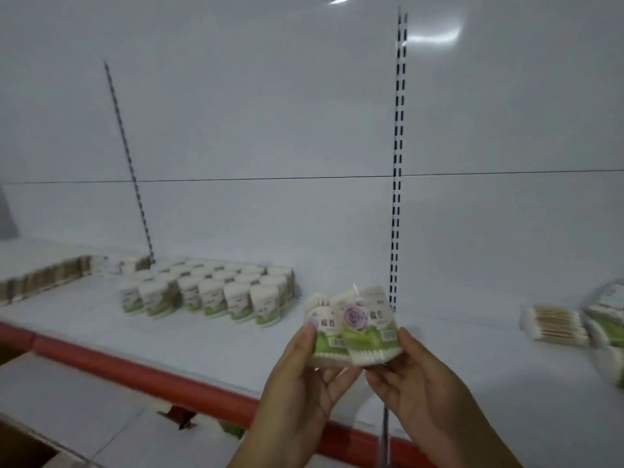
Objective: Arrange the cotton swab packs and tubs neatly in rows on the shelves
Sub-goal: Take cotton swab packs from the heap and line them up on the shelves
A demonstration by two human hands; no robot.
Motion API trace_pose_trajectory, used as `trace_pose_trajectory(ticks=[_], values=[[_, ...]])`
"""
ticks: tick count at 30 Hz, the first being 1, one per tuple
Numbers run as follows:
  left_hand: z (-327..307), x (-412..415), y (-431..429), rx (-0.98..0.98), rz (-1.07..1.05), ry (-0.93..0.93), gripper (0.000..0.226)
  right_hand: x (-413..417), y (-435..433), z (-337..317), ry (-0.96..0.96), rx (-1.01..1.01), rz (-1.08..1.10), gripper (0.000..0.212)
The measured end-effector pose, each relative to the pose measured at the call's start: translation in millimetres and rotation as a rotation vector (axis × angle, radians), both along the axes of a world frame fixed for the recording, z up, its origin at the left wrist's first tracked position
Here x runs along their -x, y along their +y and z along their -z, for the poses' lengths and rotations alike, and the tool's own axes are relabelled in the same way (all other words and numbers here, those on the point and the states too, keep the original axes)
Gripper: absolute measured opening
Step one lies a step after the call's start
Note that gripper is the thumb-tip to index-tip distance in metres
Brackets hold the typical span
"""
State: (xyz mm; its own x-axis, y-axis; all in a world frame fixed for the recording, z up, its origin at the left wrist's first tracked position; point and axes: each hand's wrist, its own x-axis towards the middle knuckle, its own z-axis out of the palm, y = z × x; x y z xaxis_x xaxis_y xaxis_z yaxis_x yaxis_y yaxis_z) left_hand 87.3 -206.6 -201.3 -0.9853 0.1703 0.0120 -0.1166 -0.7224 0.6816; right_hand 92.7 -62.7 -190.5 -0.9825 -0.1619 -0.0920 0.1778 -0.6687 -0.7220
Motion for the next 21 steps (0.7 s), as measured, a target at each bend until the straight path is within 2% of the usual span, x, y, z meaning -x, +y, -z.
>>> trace_pose_trajectory(ticks=[2,3,5,7,9,11,12,15,16,20,21], values=[[-2,-8,-38,0.054,-0.044,0.053,0.047,-3,-37,2,0.004,0.082,0.007,0.073],[-2,-12,-58,0.075,-0.073,0.076,0.047,-4,-57,2,0.007,0.110,0.013,0.069],[1,-16,-98,0.093,-0.126,0.089,0.046,-6,-99,3,-0.005,0.148,0.040,0.048],[3,-20,-143,0.085,-0.160,0.081,0.056,-5,-145,7,-0.034,0.129,0.079,0.029],[5,-21,-191,0.128,-0.190,0.102,0.073,0,-184,14,-0.047,0.107,0.139,0.021],[13,-19,-237,0.224,-0.236,0.091,0.079,5,-217,18,-0.049,0.072,0.173,0.019],[16,-15,-258,0.249,-0.260,0.074,0.084,7,-231,19,-0.051,0.075,0.169,0.027],[23,-1,-301,0.318,-0.313,0.009,0.083,19,-259,28,-0.056,0.071,0.148,0.093],[23,4,-309,0.368,-0.321,0.000,0.079,22,-265,30,-0.058,0.068,0.149,0.102],[24,32,-331,0.613,-0.283,0.093,0.062,39,-280,39,-0.012,0.101,0.274,0.082],[23,42,-334,0.670,-0.279,0.122,0.060,46,-281,39,-0.004,0.122,0.310,0.067]])
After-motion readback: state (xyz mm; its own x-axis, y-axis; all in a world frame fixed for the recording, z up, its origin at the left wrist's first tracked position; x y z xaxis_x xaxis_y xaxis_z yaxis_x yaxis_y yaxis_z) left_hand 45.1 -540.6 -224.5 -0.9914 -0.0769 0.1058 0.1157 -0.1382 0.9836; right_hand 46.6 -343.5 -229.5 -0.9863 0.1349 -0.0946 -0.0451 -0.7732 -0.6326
